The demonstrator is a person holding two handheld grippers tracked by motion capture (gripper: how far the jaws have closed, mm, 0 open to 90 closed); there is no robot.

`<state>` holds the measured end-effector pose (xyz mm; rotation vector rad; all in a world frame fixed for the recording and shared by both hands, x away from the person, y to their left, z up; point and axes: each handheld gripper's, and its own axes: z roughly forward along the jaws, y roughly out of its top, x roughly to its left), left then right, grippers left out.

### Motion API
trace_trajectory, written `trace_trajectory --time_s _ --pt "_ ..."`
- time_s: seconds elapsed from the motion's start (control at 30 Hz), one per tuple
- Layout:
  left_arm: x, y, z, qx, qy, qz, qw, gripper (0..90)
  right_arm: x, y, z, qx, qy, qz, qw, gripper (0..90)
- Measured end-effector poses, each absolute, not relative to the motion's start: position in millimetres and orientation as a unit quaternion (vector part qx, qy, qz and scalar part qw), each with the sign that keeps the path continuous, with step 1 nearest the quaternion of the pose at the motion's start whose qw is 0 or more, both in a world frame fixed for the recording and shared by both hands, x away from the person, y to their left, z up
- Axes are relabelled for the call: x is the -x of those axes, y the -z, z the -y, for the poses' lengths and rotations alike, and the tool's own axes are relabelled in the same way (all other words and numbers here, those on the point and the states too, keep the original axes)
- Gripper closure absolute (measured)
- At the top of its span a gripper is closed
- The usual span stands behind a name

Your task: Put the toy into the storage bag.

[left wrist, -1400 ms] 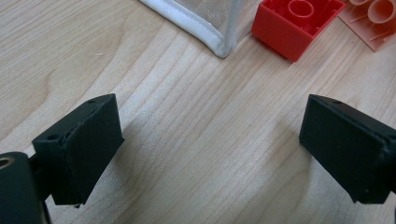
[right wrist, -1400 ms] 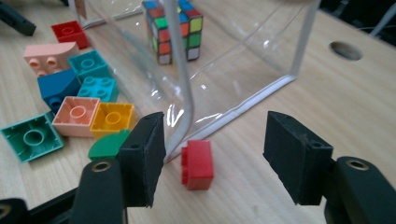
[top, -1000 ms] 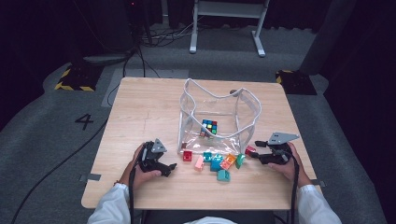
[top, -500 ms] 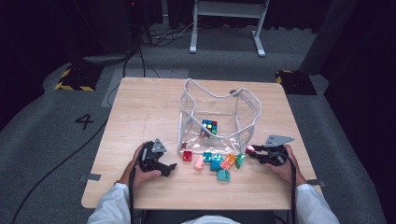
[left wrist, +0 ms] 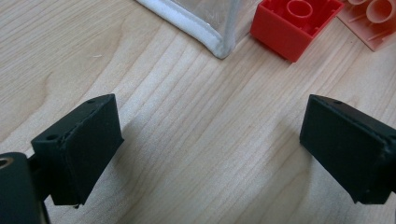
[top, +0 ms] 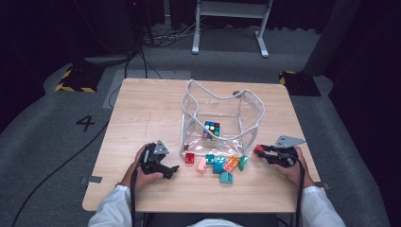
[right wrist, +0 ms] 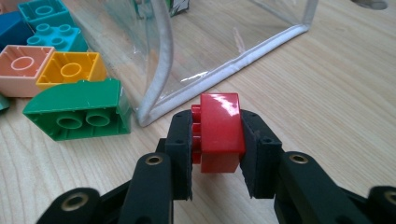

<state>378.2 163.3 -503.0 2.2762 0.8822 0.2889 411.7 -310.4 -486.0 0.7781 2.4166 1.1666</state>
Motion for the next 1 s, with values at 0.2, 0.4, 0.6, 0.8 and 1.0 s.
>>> trace_trajectory --time_s 0.2,0.4,0.6,0.8,1.0 --pt "-378.3 503.2 -163.1 -0.872 -0.108 -0.339 0.336 5.6 -410.4 476.9 319.1 -0.284 -0.427 -0.841 0.175 67.5" --pt "-378.6 503.0 -163.3 -0.872 -0.113 -0.337 0.335 5.6 -410.9 458.6 331.9 -0.285 -0.454 -0.823 0.186 67.5" --pt "-378.5 503.0 -163.2 -0.872 -0.113 -0.337 0.335 5.6 -410.0 433.5 335.7 -0.281 -0.467 -0.814 0.203 67.5" --pt "-378.2 502.9 -163.0 -0.872 -0.113 -0.339 0.335 5.6 -412.4 403.3 340.7 -0.277 -0.485 -0.801 0.214 67.6" --pt "-378.2 502.8 -163.1 -0.872 -0.113 -0.339 0.334 5.6 -419.8 365.1 341.1 -0.272 -0.497 -0.789 0.237 67.6"
